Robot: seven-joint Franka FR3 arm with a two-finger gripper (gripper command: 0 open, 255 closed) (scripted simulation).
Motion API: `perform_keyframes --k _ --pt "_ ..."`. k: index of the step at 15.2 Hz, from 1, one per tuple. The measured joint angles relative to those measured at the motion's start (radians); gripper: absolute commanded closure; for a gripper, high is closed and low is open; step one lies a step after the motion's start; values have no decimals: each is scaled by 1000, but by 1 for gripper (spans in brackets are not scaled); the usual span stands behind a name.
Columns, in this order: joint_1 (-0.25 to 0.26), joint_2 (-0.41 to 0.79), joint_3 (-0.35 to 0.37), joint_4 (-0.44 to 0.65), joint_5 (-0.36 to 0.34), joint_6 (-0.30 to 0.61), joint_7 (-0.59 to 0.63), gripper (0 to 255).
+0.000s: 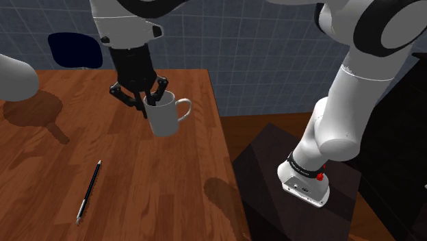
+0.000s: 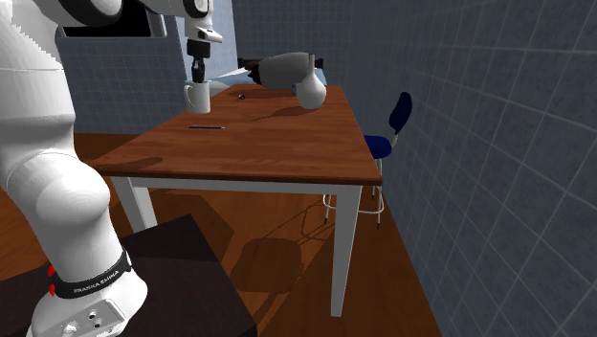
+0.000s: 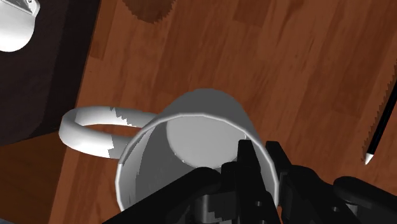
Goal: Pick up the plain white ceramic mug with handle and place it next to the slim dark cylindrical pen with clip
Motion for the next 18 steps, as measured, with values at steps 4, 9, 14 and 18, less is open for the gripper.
perform_keyframes --k 4,9,14,18 --pt "58 12 44 28 -2 -4 102 255" --pt "128 55 89 101 -22 -23 218 255" --pt "227 140 135 232 -67 -61 358 255" --pt "298 194 159 284 -98 -56 445 255"
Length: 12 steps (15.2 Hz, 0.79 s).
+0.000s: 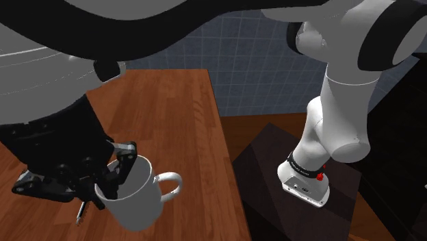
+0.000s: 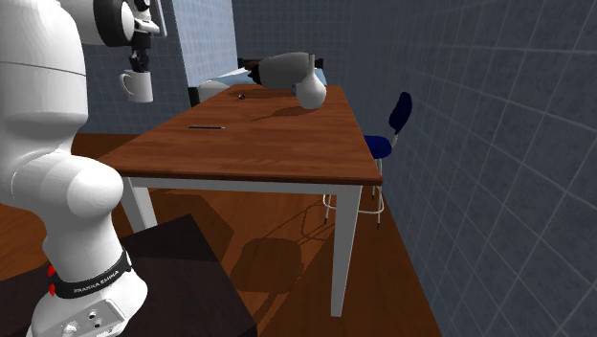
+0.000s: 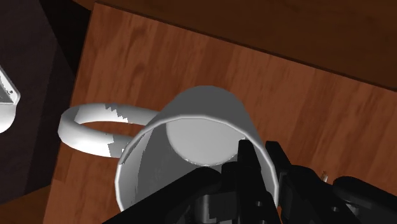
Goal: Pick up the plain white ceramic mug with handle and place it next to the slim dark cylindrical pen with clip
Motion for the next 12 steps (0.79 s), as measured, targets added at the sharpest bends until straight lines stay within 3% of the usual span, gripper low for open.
perform_keyframes --k 12 --pt "-20 -29 -3 -198 16 170 -21 255"
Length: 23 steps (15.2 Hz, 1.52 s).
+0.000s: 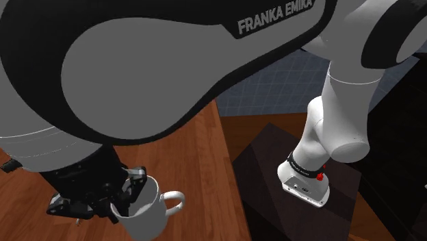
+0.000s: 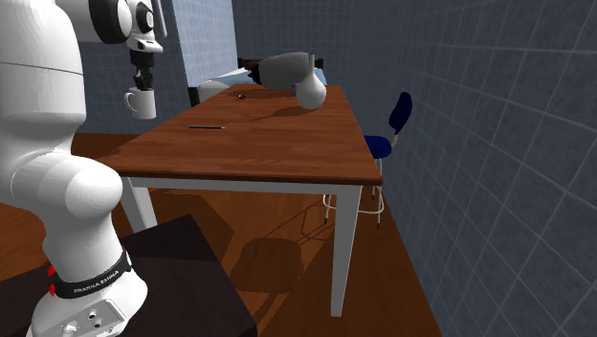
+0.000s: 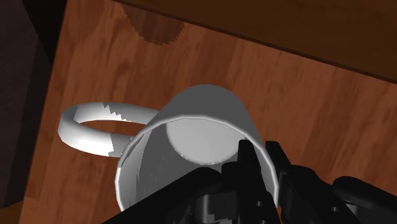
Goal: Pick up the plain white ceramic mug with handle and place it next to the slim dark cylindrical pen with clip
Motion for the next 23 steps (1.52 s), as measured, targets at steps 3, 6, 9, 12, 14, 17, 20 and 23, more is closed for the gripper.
perform_keyframes --k 3,6,9,12,14,17,20,23 --pt "-2 4 -2 -34 -1 37 -5 255" --pt "-3 3 -2 -77 -1 79 -7 255" --pt "-4 7 -4 -109 -3 114 -10 255" --pt "-3 17 -6 -138 -7 151 -12 255" --pt "-3 23 -7 -159 -10 178 -13 255" --pt "-1 33 -9 -186 -14 213 -13 255" --pt "-2 35 -10 -198 -15 227 -15 255" --pt "-2 35 -10 -200 -16 230 -15 255"
